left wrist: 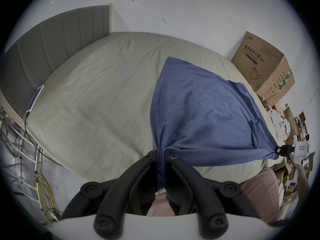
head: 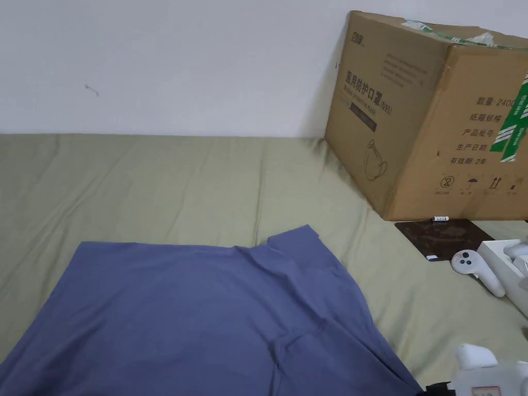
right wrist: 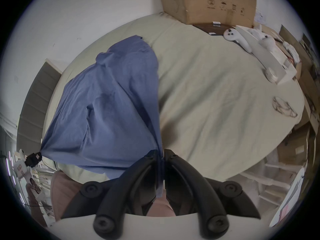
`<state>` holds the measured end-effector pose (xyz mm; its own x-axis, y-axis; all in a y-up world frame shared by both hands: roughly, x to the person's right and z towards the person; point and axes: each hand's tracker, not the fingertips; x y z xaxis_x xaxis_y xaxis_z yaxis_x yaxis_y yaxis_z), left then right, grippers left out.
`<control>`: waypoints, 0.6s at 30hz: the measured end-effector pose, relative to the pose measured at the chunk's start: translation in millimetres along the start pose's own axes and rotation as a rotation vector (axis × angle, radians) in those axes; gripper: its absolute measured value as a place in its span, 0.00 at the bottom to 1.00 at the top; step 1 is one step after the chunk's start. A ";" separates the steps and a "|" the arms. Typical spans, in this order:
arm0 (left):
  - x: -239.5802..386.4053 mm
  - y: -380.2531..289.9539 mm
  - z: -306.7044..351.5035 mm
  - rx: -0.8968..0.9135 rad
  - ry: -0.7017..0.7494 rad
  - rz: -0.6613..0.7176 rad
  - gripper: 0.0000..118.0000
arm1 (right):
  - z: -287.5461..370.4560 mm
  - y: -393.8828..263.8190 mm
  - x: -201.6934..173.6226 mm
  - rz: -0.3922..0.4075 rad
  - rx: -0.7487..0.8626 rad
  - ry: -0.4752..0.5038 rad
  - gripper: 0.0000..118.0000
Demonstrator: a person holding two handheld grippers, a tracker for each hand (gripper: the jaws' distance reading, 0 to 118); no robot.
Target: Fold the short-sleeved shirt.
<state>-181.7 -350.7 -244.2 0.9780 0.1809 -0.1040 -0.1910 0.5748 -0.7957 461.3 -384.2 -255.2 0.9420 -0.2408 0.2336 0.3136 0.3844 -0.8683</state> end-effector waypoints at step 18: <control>12.4 112.0 -36.5 -0.007 -0.056 0.021 0.07 | 18.2 96.4 0.7 -0.294 -0.018 0.183 0.06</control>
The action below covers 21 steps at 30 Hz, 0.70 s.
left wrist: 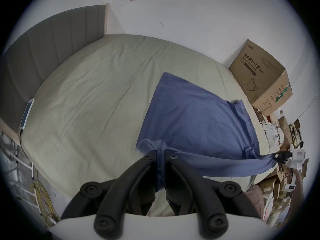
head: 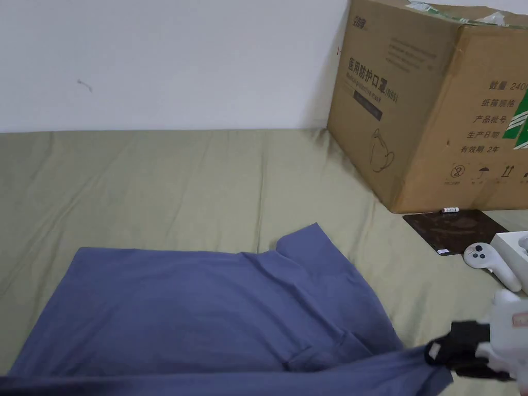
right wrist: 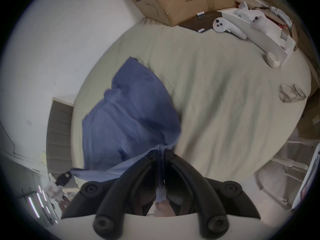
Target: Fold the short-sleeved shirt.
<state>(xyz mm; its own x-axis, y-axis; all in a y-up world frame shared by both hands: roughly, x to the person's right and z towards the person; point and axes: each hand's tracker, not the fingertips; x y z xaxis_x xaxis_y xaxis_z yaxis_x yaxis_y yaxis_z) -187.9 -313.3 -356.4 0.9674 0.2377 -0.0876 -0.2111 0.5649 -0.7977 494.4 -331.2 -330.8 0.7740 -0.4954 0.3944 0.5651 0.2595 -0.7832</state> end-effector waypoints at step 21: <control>18.1 57.5 -59.8 0.090 -0.280 0.051 0.92 | -48.4 37.3 -78.8 0.160 0.232 0.069 1.00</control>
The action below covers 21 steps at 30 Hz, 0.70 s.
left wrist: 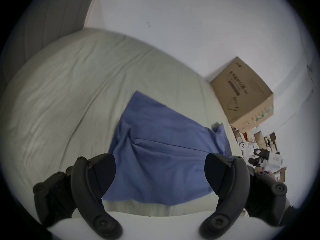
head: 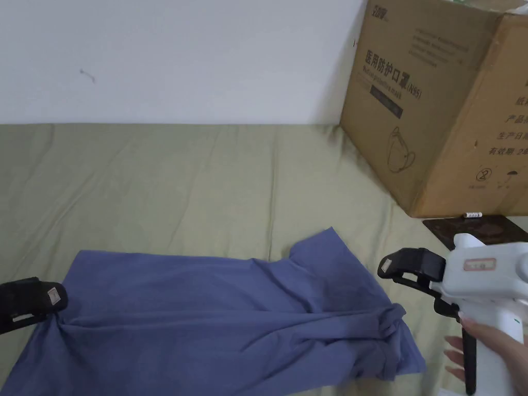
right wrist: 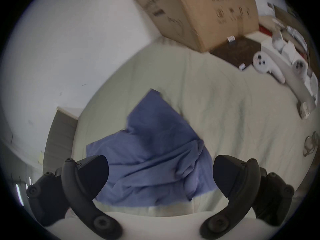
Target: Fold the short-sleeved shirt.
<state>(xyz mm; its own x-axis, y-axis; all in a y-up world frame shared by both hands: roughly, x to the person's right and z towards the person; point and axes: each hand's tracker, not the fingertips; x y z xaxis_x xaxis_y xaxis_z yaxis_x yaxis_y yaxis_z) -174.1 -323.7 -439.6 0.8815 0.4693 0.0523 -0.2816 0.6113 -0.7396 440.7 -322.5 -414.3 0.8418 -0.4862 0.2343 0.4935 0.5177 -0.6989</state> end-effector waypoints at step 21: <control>-15.7 -51.2 27.1 -0.142 0.333 -0.180 0.84 | 131.8 -114.5 -70.5 0.288 0.332 0.184 0.00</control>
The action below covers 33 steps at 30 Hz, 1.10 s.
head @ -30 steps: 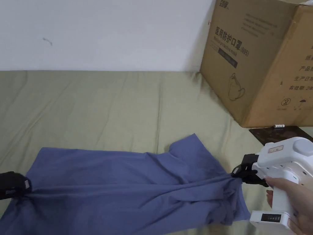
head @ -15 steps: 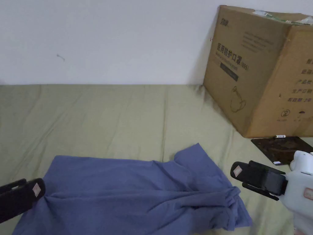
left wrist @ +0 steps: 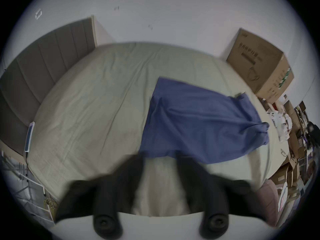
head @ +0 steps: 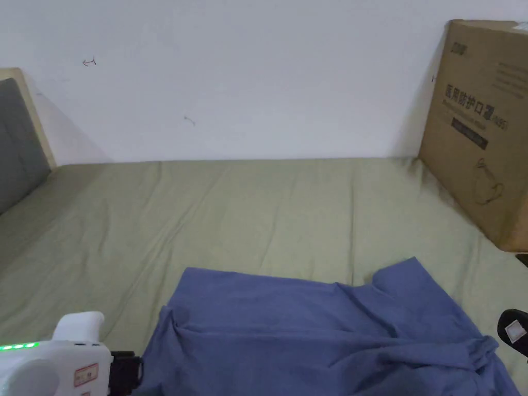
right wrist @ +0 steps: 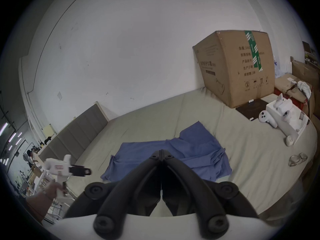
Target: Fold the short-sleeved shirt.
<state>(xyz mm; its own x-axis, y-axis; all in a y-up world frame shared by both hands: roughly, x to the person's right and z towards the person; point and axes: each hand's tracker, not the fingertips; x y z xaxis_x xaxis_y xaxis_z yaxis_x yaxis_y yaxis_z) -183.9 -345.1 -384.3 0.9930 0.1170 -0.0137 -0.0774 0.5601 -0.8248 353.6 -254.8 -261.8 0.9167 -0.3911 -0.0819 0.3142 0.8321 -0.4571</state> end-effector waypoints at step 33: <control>27.0 12.6 -29.5 0.100 0.015 -0.036 0.04 | -187.7 -35.7 186.0 -0.006 -0.670 -0.425 0.84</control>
<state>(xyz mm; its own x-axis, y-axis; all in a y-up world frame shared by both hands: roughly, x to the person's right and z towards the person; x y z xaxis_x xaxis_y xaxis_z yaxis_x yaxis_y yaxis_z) -155.4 -359.1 -411.8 0.9965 0.0829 0.0059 -0.0489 0.6426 -0.7646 466.6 -431.1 -426.9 0.9736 -0.0993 0.2055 0.2278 0.3635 -0.9033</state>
